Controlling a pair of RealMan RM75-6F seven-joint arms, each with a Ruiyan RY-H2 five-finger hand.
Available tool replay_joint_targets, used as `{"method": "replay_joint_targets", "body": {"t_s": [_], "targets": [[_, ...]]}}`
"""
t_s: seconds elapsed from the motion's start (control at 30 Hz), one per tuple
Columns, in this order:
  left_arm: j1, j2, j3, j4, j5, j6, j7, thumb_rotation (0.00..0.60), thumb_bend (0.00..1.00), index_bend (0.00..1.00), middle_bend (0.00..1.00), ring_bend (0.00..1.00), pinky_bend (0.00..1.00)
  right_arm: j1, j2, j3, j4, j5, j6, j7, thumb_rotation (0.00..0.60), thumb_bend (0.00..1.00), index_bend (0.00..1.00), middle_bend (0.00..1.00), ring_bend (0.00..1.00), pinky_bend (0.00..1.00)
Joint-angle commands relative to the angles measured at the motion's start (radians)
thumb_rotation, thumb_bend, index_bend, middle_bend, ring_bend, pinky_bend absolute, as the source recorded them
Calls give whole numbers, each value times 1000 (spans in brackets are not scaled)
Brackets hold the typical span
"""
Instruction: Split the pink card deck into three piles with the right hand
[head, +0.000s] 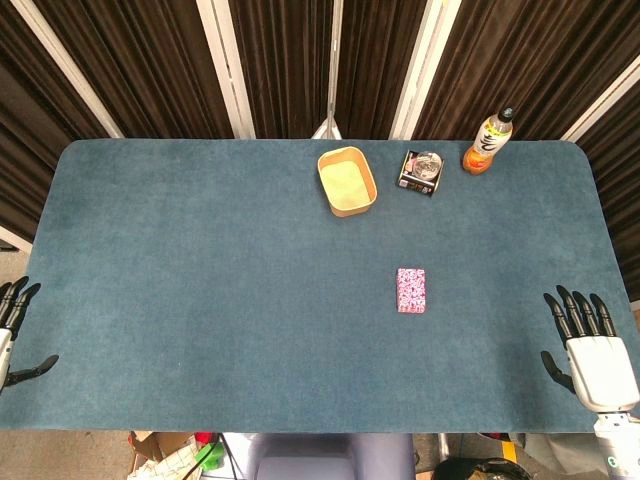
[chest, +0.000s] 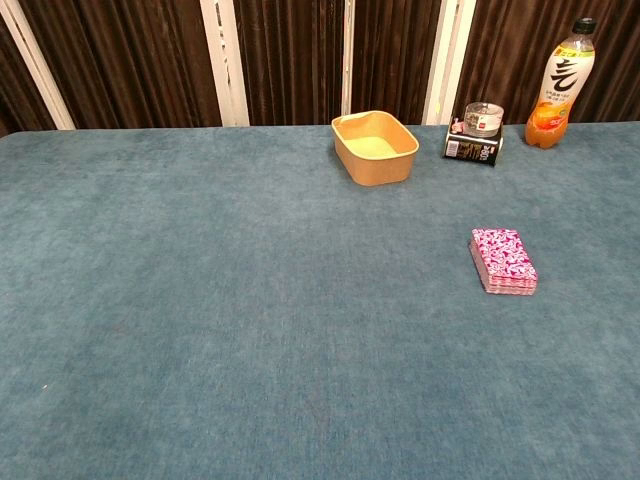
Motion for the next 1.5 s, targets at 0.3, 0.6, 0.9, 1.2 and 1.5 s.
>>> {"method": "replay_joint_targets", "body": {"t_s": [0.3,0.6,0.9,1.2,1.5], "targets": [[-2,0,-1,2,3,0,-2,600,0,0,0,0,0,-3,2,-1,-8,7,-2,2,600,353,0,0,0,0],[-7,0,-4,3,1,-7,-13,600,0,0,0,0,0,19,20,11,-49,27,-42,9,600,307,0,0,2,0],[-21,11,-5,-10,-10,-37,-31,600,0,0,0,0,0,150,33,79,-172,154,-251,-122,600,299,0,54,74,0],[-25,23,2,-23,-15,-58,-46,600,0,0,0,0,0,324,-18,139,-273,399,-473,-442,600,299,0,52,0,0],[-34,47,10,-45,-29,-95,-70,600,0,0,0,0,0,510,-130,184,-290,769,-549,-692,600,299,0,52,0,0]]}}
